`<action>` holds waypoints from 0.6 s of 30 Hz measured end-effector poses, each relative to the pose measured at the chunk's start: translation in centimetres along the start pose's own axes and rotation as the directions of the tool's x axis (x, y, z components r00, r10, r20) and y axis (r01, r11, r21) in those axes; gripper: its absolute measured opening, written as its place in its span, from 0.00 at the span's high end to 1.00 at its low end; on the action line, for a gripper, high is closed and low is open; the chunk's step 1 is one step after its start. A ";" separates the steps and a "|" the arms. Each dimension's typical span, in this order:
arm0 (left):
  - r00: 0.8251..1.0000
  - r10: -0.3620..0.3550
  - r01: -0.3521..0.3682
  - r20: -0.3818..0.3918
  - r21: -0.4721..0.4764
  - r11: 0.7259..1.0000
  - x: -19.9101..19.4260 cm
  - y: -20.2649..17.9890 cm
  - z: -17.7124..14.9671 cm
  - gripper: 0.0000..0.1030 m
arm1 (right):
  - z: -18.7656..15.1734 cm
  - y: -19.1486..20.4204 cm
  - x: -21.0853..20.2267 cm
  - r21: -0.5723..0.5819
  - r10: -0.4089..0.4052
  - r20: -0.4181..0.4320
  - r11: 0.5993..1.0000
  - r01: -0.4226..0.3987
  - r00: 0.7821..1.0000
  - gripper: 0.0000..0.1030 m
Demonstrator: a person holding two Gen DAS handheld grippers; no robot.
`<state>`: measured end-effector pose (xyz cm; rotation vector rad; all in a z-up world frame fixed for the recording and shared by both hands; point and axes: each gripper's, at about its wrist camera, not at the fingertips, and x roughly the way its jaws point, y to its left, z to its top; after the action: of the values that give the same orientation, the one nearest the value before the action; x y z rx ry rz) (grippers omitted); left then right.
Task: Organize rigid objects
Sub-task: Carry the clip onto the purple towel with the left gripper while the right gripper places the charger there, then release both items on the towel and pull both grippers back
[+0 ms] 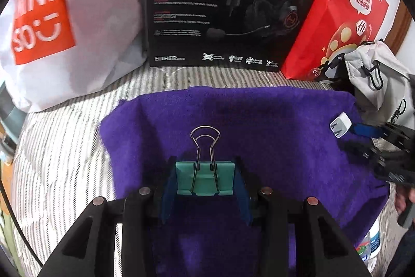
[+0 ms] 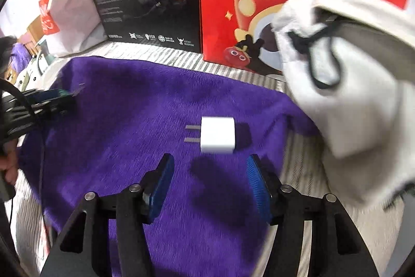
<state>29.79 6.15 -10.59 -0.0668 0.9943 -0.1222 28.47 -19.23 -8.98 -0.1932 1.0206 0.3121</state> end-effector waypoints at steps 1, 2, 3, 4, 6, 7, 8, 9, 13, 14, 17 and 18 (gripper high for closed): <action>1.000 0.012 -0.012 -0.010 -0.002 1.000 0.3 0.0 0.2 0.62 | -0.5 0.2 -0.8 -0.008 -0.005 0.008 1.000 0.005 1.000 0.44; 1.000 0.022 -0.022 -0.019 -0.004 1.000 0.5 -0.2 0.2 0.62 | -0.6 0.6 -1.4 -0.014 -0.011 0.016 1.000 0.011 1.000 0.43; 1.000 0.020 -0.020 -0.024 0.005 1.000 0.6 -0.2 0.2 0.62 | -1.5 0.8 -2.6 -0.013 -0.015 0.027 1.000 0.016 1.000 0.42; 0.999 0.021 -0.021 -0.028 0.007 1.000 0.8 -0.3 0.3 0.62 | -2.1 0.7 -3.4 -0.010 -0.015 0.038 1.000 0.015 0.999 0.39; 0.999 0.039 -0.038 -0.035 0.015 0.999 1.1 -0.6 0.3 0.62 | -3.9 1.1 -5.4 -0.005 -0.007 0.053 1.000 0.007 0.999 0.37; 0.998 0.049 -0.048 -0.039 0.028 0.998 1.2 -0.9 0.3 0.62 | -4.8 1.3 -6.1 0.000 -0.015 0.048 1.000 0.015 0.999 0.37; 0.997 0.061 -0.059 -0.042 0.046 0.997 1.2 -1.2 0.2 0.59 | -5.9 1.7 -7.1 0.008 -0.029 0.046 1.000 0.029 0.998 0.37; 0.997 0.067 -0.064 -0.046 0.061 0.996 1.3 -1.5 0.1 0.56 | -6.6 2.0 -7.7 0.009 -0.026 0.053 1.000 0.025 0.998 0.37; 0.990 0.131 -0.123 -0.054 0.119 0.985 1.5 -3.1 -0.3 0.31 | -9.5 2.9 -9.9 0.019 0.006 0.062 1.000 -0.007 0.998 0.37; 0.988 0.142 -0.135 -0.059 0.117 0.984 1.4 -3.1 -0.4 0.31 | -10.1 3.1 -10.4 0.021 0.006 0.063 1.000 -0.007 0.998 0.37; 0.987 0.139 -0.130 -0.078 0.104 0.986 1.0 -3.3 -1.0 0.31 | -11.4 3.5 -11.2 0.025 0.008 0.065 1.000 -0.010 0.998 0.36; 0.987 0.138 -0.129 -0.084 0.101 0.986 0.6 -3.5 -1.4 0.31 | -11.9 3.3 -11.5 0.039 0.008 0.067 0.999 -0.011 0.998 0.36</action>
<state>28.69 2.56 -11.44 0.0938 1.0793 -0.0503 12.16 -21.60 -5.28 -0.1411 0.9610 0.3047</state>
